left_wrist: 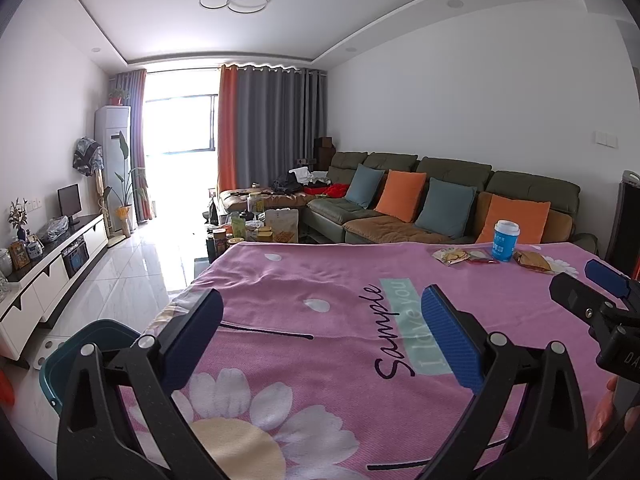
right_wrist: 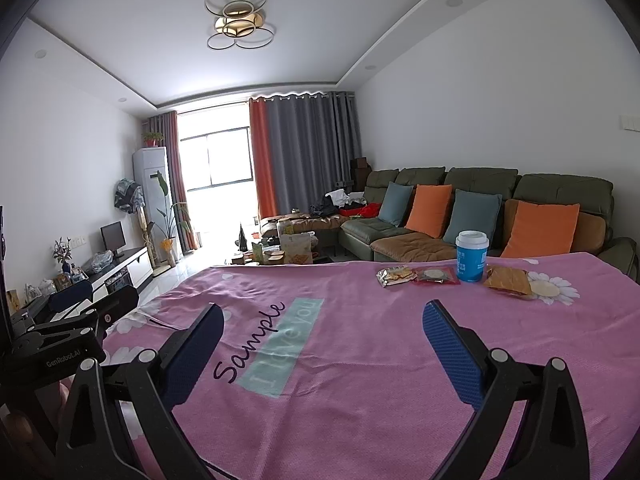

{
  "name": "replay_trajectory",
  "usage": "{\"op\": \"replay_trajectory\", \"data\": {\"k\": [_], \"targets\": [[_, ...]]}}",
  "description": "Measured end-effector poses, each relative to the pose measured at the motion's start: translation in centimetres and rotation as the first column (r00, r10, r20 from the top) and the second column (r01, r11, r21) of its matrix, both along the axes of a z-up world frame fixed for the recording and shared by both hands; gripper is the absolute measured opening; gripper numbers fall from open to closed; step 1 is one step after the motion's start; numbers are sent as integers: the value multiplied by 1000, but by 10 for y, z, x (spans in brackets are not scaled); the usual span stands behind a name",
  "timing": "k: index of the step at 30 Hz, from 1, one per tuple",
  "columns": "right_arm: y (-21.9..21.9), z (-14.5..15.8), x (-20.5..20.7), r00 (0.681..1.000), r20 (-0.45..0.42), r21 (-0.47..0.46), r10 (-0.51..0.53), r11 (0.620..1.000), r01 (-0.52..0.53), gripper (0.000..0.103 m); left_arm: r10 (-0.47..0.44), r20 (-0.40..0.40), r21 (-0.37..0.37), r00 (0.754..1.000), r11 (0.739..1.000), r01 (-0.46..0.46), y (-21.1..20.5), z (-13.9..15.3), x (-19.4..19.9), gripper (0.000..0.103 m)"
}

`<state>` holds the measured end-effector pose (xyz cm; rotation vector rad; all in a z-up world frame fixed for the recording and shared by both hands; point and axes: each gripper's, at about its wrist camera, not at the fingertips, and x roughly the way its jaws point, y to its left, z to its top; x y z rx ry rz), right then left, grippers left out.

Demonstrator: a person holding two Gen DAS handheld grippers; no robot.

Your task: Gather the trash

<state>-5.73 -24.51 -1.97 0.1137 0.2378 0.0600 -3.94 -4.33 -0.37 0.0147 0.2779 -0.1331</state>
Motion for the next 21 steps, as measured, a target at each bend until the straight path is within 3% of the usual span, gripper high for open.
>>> {"op": "replay_trajectory", "data": {"k": [21], "targets": [[-1, 0, 1, 1000, 0, 3, -1, 1000, 1, 96, 4, -4, 1, 1000, 1000, -4, 1, -1, 1, 97]]}}
